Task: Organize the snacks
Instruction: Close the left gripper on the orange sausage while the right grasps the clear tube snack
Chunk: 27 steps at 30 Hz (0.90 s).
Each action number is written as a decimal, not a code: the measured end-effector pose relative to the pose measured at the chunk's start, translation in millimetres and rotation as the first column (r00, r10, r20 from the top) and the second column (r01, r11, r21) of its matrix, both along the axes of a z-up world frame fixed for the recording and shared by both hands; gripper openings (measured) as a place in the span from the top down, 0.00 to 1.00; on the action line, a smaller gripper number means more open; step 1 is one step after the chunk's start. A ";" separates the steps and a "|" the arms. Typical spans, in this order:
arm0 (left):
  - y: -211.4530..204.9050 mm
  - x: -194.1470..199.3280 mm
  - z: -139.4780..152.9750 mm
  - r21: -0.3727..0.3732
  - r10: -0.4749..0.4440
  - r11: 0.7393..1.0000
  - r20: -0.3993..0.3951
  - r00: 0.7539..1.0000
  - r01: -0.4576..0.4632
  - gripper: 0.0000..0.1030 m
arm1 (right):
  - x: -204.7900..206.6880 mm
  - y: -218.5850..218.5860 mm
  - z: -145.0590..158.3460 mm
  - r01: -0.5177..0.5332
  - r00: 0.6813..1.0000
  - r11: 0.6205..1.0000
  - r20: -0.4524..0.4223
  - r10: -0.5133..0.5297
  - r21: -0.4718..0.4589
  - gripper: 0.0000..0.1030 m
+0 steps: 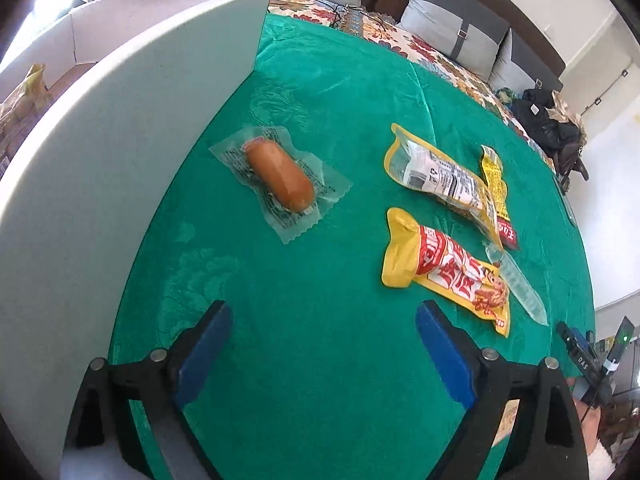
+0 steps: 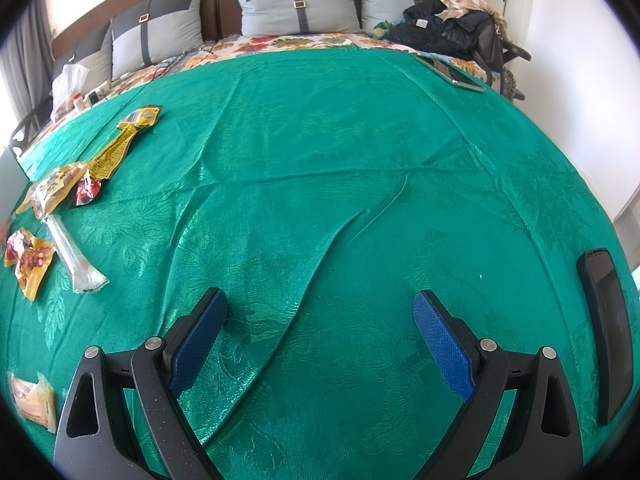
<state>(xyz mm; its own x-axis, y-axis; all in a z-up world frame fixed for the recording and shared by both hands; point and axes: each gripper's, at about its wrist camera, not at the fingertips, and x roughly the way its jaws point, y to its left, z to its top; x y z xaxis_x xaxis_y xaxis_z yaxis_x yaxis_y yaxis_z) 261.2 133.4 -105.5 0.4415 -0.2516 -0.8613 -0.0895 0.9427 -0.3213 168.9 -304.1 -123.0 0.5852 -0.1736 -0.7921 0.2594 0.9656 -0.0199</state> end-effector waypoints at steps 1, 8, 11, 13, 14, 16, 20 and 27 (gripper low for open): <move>0.7 10.7 1.4 0.002 0.026 1.000 0.004 1.000 -0.026 0.11 | 0.1 -0.1 0.1 0.000 1.000 1.000 0.000 0.000 0.000 0.07; 10.3 87.6 -15.4 0.040 0.218 0.976 -0.055 0.974 -0.216 0.08 | -0.1 0.1 0.1 0.000 1.000 1.000 0.000 0.000 0.000 0.07; -7.1 105.0 -19.6 0.189 0.160 0.971 -0.063 0.985 -0.146 0.19 | 0.1 -0.1 0.1 0.000 1.000 1.000 0.000 0.000 0.000 0.07; -20.3 102.5 -17.1 0.271 0.081 0.960 -0.023 0.996 -0.072 0.52 | 0.0 0.1 0.2 0.000 1.000 1.000 0.000 0.000 0.000 0.07; -22.6 98.7 -17.2 0.245 0.035 0.969 -0.013 0.999 -0.030 0.53 | 0.0 0.0 0.2 0.000 1.000 1.000 0.000 0.000 0.000 0.07; -26.1 86.1 -15.0 0.253 -0.044 0.967 0.006 0.999 0.041 0.57 | 0.1 -0.1 0.1 0.000 1.000 1.000 0.000 0.000 0.000 0.07; -35.2 43.1 -10.7 0.211 -0.208 0.956 0.008 0.978 0.202 0.58 | 0.1 0.1 0.1 0.000 1.000 1.000 0.000 0.000 0.000 0.07; -41.8 -24.2 -11.0 0.293 -0.249 0.927 0.011 0.969 0.235 0.17 | 0.2 0.1 0.2 0.000 1.000 1.000 0.000 0.000 0.000 0.07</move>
